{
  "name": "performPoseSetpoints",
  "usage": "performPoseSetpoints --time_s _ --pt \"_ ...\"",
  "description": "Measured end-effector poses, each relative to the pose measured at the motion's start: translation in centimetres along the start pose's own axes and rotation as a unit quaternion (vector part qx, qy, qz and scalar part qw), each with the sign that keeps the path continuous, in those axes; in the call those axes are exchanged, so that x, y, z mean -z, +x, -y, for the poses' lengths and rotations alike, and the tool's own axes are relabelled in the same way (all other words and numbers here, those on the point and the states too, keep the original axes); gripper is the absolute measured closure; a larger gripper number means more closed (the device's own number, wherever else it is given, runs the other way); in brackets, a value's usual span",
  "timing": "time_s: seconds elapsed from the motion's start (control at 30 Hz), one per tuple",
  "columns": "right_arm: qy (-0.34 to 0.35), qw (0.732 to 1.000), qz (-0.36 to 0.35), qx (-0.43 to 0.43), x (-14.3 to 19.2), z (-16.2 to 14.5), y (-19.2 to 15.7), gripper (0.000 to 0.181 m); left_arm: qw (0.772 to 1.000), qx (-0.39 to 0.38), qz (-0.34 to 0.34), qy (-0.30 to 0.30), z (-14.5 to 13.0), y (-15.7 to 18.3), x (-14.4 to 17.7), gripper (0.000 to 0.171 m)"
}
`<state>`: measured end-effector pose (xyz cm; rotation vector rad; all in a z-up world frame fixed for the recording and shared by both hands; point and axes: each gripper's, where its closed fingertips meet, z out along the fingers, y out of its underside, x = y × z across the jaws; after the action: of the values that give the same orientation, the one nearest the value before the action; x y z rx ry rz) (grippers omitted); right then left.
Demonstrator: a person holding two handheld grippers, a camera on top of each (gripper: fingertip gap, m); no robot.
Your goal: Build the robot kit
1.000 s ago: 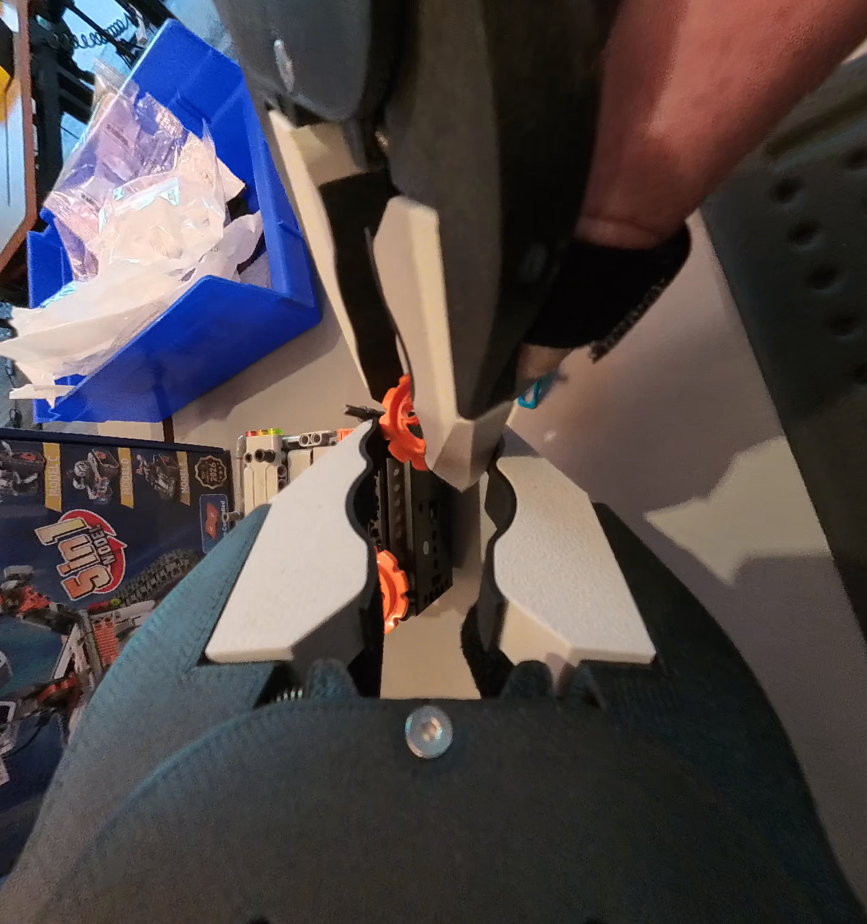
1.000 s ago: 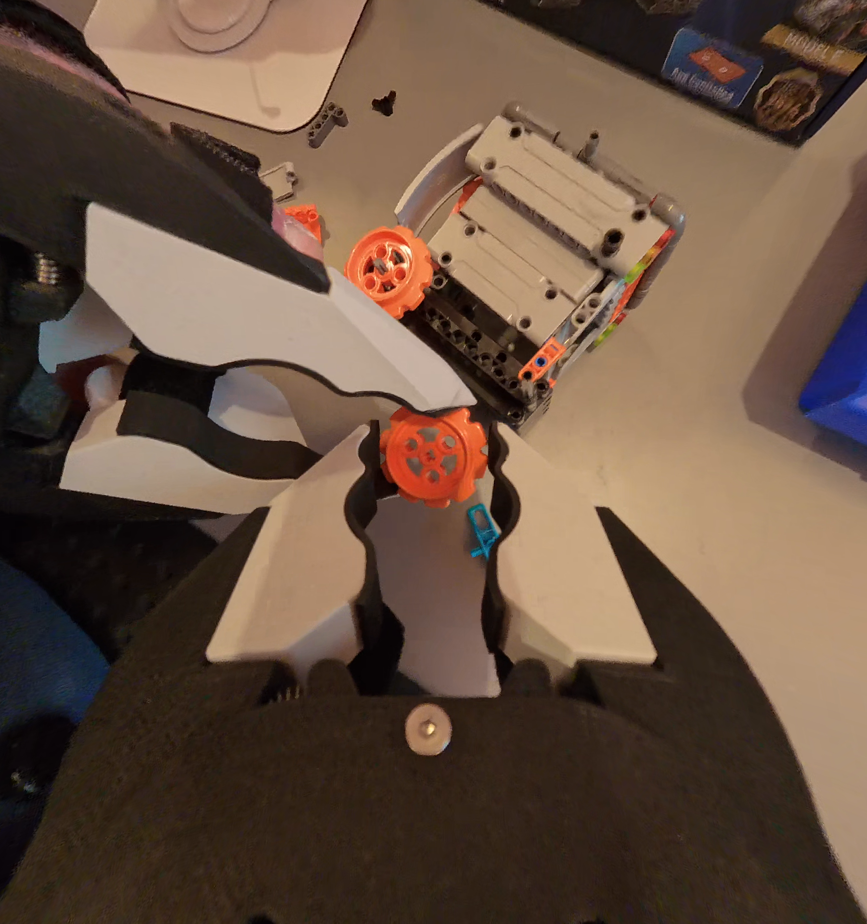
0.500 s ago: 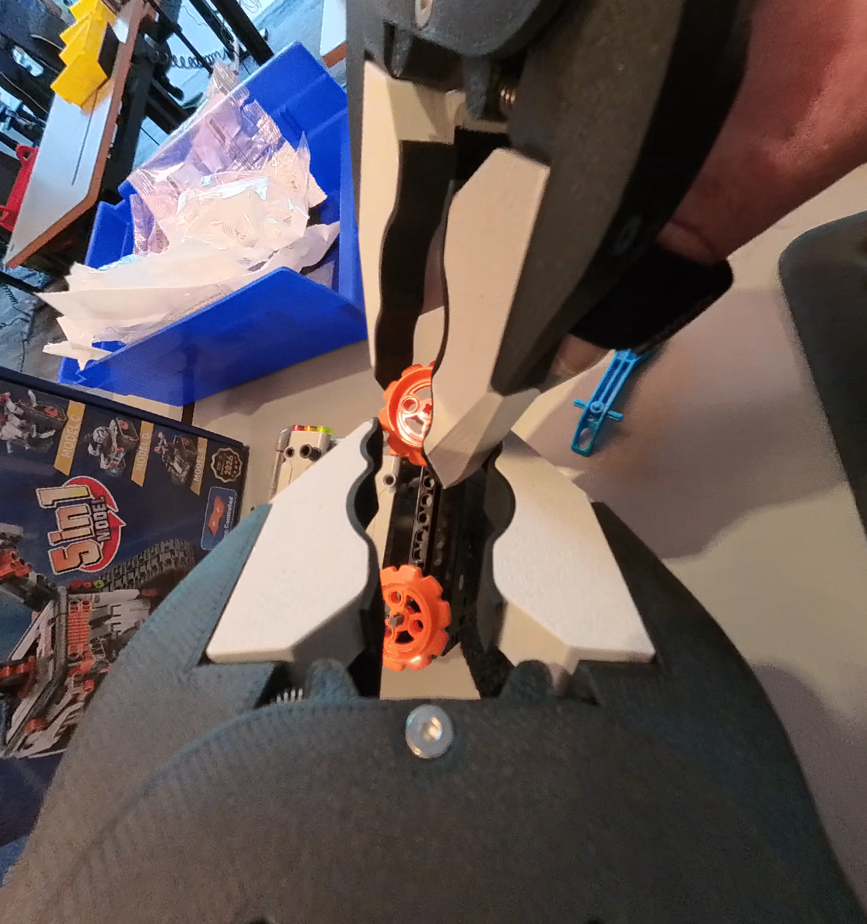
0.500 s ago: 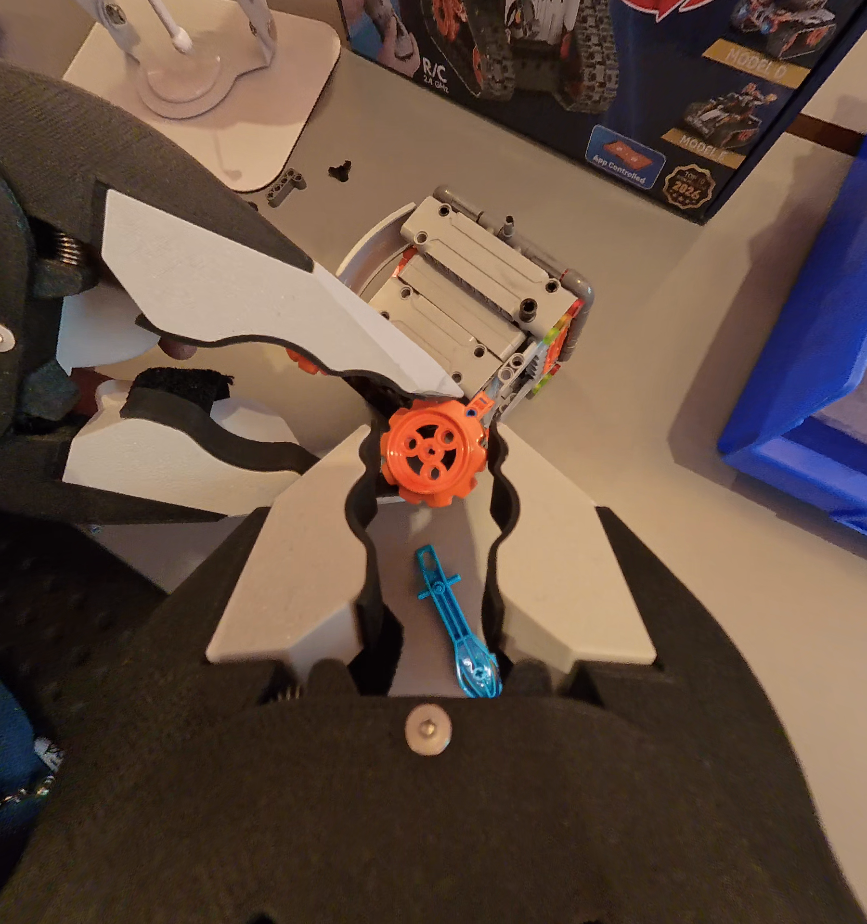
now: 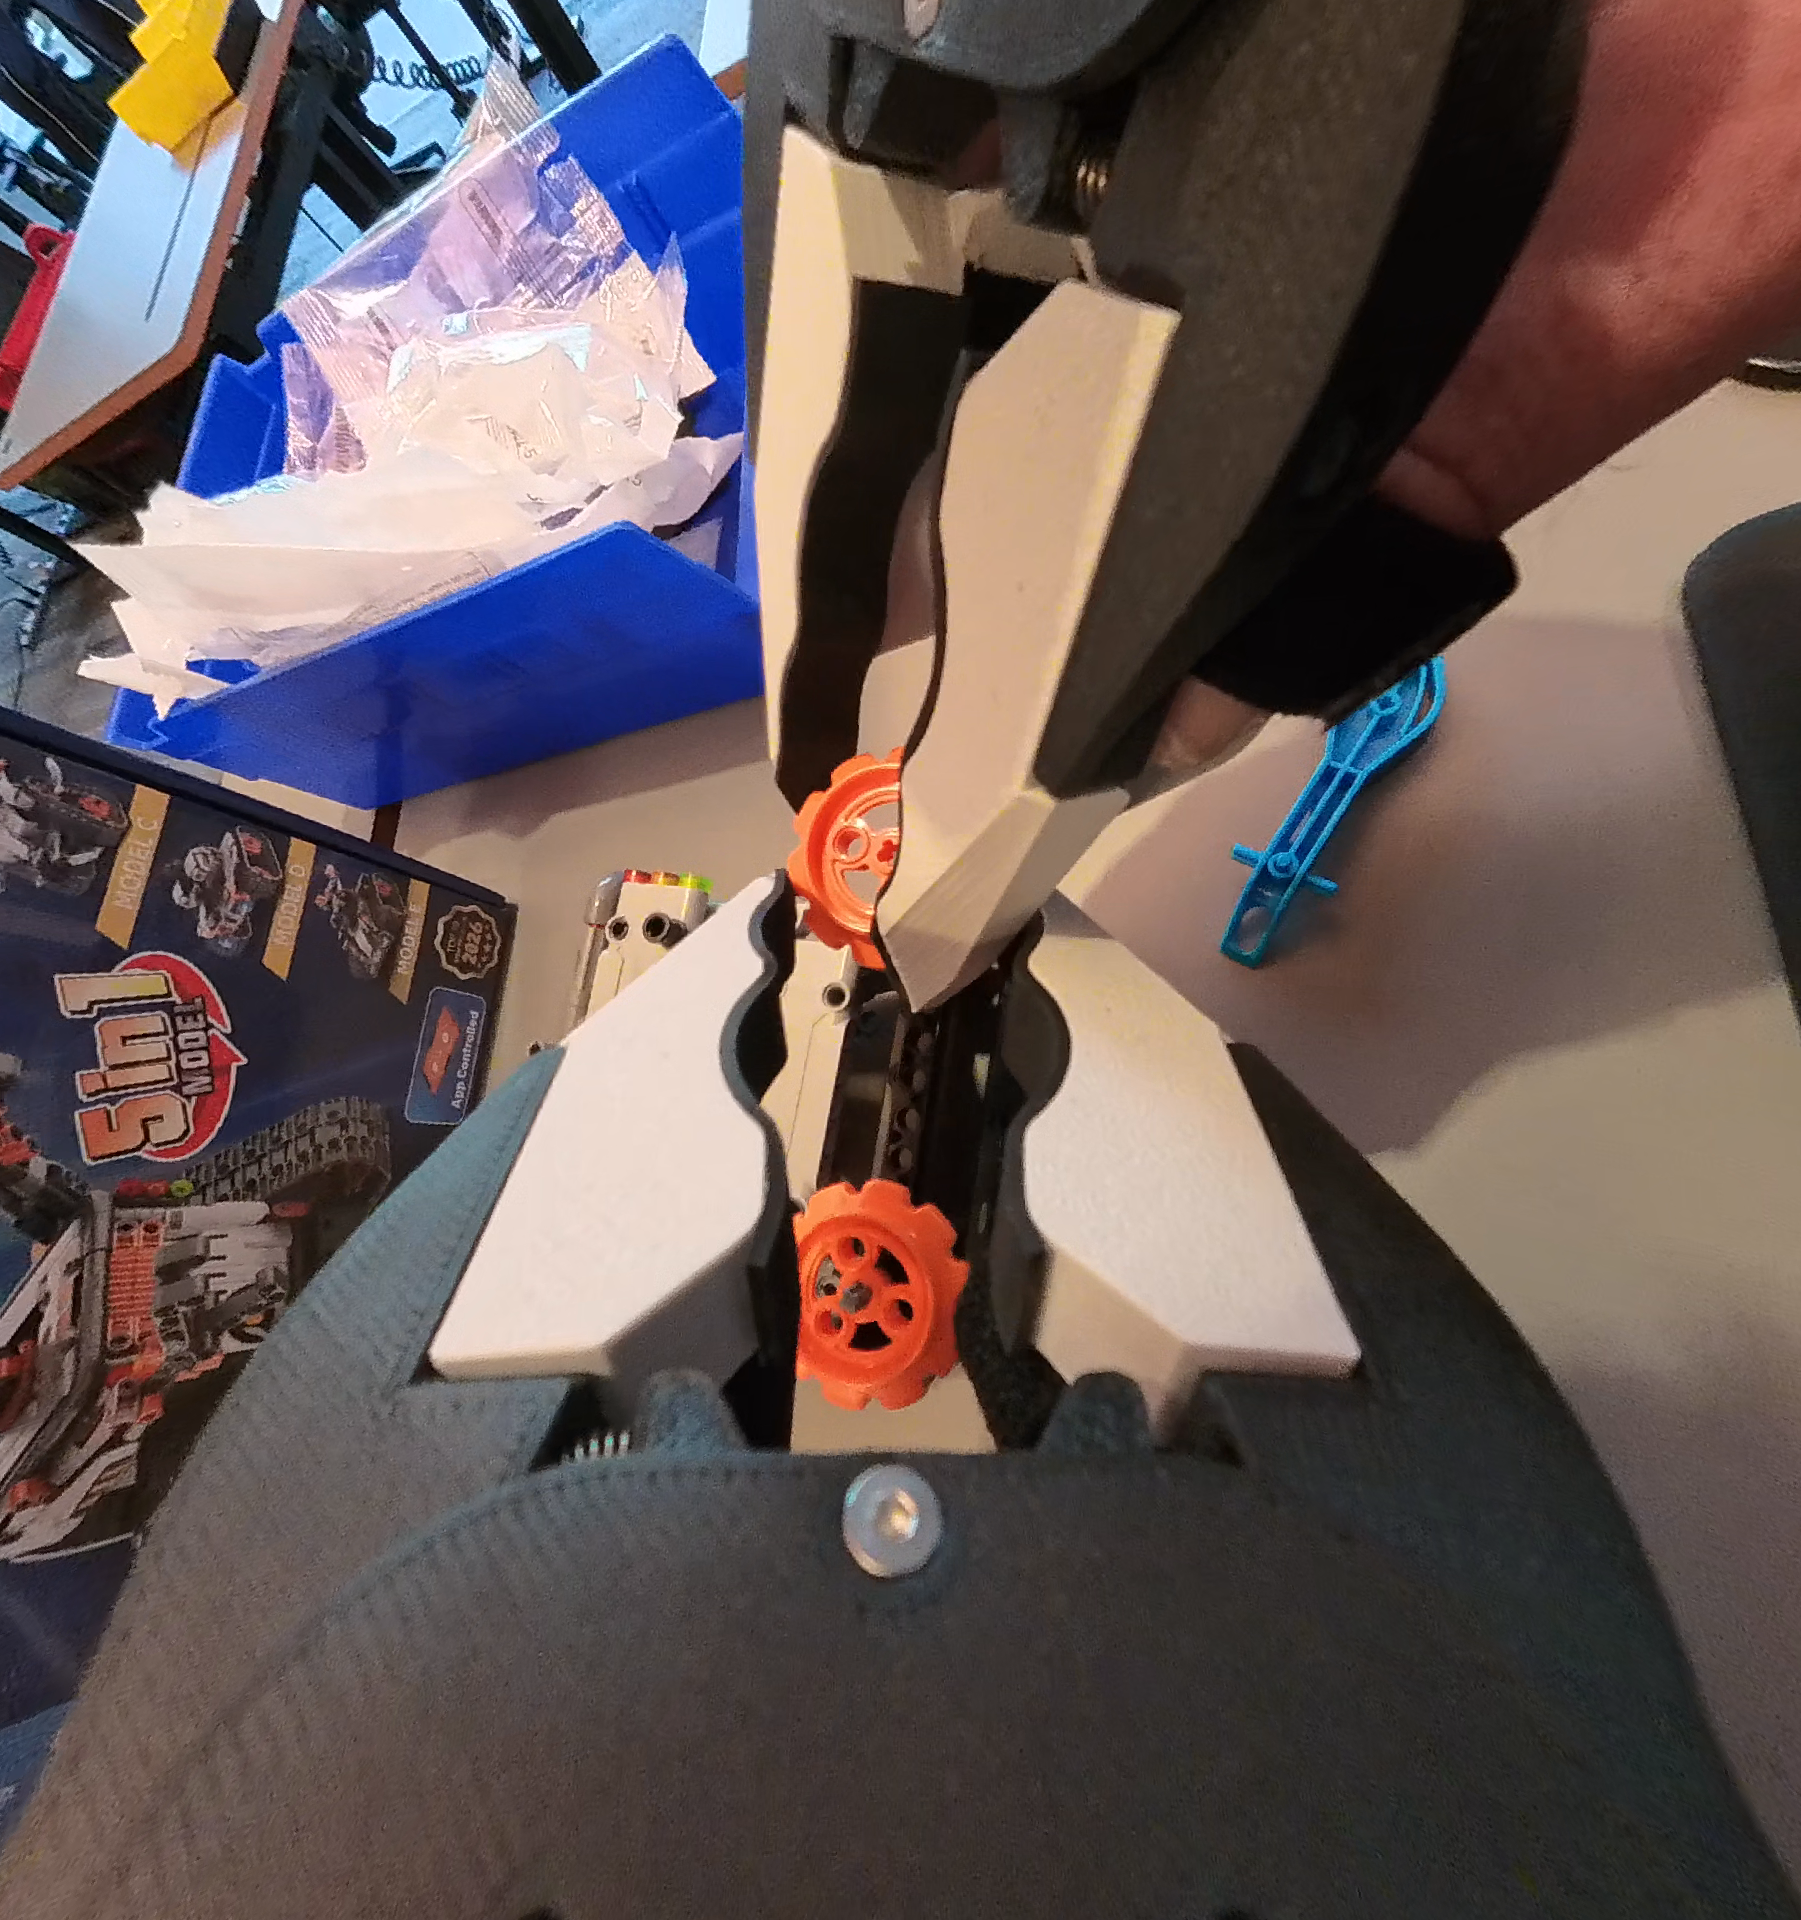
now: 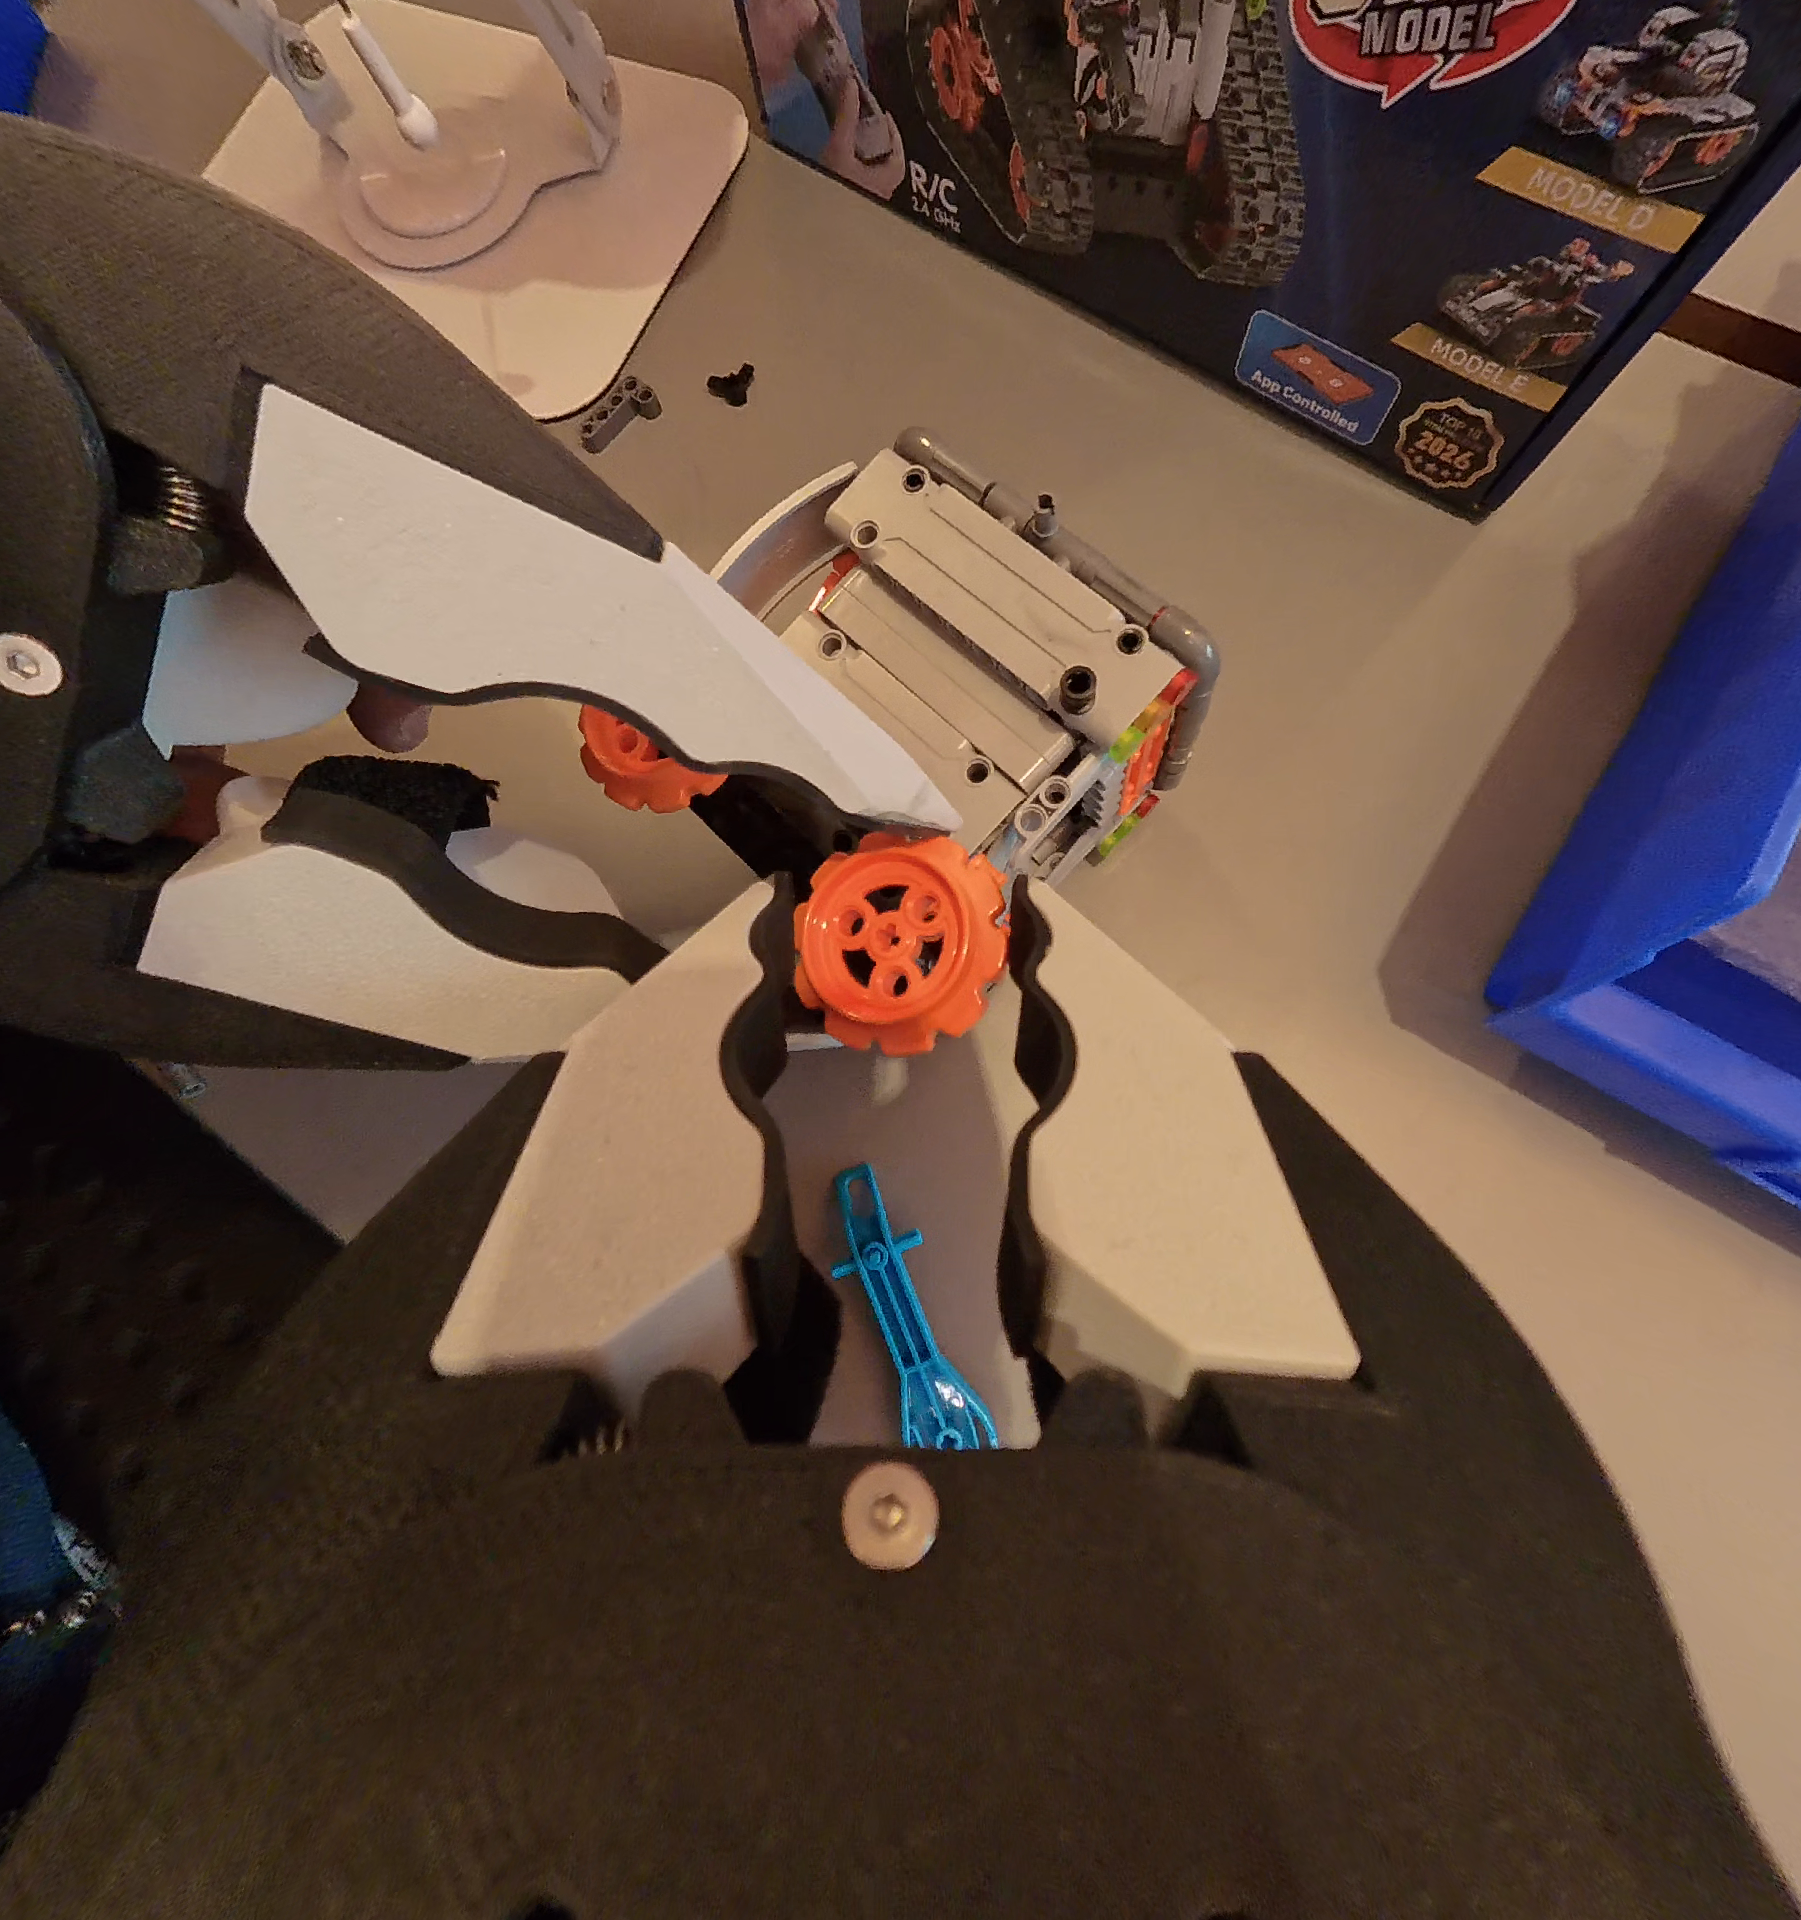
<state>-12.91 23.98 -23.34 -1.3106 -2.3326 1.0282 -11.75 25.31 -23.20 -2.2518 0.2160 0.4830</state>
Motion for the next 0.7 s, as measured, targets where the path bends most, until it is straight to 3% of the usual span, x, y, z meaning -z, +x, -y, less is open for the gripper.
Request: performPoseSetpoints --time_s 0.7 --pt "0.058 0.992 0.079 -0.079 -0.55 -0.23 -0.58 0.147 0.999 -0.023 -0.043 -0.015 -0.20 0.30 -0.12 0.134"
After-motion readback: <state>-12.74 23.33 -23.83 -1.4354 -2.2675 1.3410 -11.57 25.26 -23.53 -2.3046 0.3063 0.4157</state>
